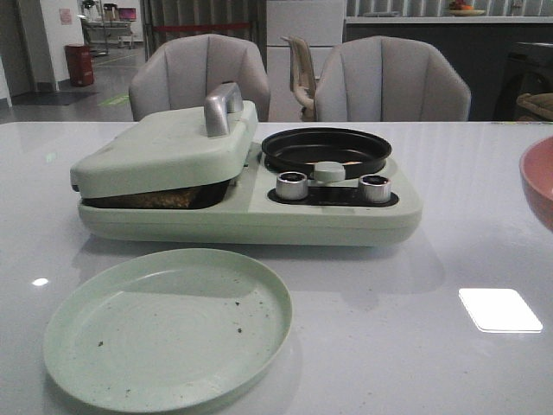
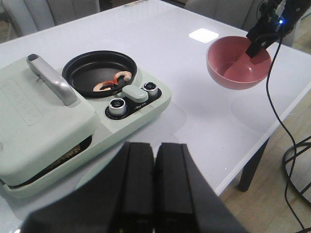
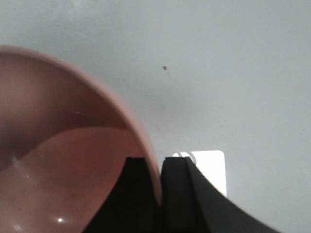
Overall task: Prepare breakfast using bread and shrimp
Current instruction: 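Carry the empty pink bowl back and lower it onto the table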
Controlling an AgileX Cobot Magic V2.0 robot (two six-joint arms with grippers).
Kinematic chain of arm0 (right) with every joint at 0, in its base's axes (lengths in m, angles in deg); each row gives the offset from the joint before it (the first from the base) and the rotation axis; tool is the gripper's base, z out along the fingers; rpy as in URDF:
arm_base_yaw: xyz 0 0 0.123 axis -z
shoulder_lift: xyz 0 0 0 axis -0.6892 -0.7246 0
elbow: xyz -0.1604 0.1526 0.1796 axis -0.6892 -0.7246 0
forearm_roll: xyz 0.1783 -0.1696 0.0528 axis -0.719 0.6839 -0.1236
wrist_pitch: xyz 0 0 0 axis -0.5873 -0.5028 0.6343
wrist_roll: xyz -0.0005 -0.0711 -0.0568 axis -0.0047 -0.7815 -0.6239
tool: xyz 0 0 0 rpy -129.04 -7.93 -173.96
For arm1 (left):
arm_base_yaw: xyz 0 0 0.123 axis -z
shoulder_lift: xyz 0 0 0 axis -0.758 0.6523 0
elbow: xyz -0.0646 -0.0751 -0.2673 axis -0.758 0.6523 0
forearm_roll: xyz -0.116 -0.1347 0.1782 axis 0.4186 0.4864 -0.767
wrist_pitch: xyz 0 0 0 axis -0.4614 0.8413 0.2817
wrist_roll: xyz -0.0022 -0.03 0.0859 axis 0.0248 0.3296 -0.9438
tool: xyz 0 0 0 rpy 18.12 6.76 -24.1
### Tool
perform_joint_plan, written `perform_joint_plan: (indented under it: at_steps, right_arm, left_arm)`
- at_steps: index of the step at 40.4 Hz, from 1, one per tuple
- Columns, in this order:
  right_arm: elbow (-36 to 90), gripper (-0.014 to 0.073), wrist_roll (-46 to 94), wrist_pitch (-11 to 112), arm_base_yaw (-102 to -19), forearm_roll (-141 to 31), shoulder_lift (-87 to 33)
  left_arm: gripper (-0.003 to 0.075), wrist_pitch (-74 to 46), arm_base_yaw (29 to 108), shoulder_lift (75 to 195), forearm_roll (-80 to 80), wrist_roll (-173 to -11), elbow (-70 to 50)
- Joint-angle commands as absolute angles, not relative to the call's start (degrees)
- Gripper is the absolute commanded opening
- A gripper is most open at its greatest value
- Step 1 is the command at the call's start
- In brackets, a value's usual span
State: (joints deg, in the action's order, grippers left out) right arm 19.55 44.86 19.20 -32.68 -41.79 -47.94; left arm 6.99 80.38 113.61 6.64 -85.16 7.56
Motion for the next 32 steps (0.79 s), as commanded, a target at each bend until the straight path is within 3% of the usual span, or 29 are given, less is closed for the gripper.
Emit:
perform_joint_plan:
  at_steps: [1, 21, 25, 32]
  right_arm:
    - [19.8, 0.0042, 40.95, 24.07, -31.91, -46.06, -47.29]
    - [19.73, 0.0066, 40.95, 30.34, -31.91, -46.21, -58.56]
    - [19.73, 0.0165, 40.95, 30.8, -31.91, -46.21, -59.19]
    - [19.77, 0.0416, 40.95, 31.52, -31.91, -46.21, -59.19]
  left_arm:
    - [0.0101, 2.95, 80.7, 113.49, 8.12, -85.18, 5.85]
    - [0.0101, 2.95, 80.7, 113.49, 8.12, -85.18, 5.85]
    - [0.0101, 2.95, 80.7, 113.49, 8.12, -85.18, 5.85]
    - [0.0101, 2.95, 80.7, 113.49, 8.12, -85.18, 5.85]
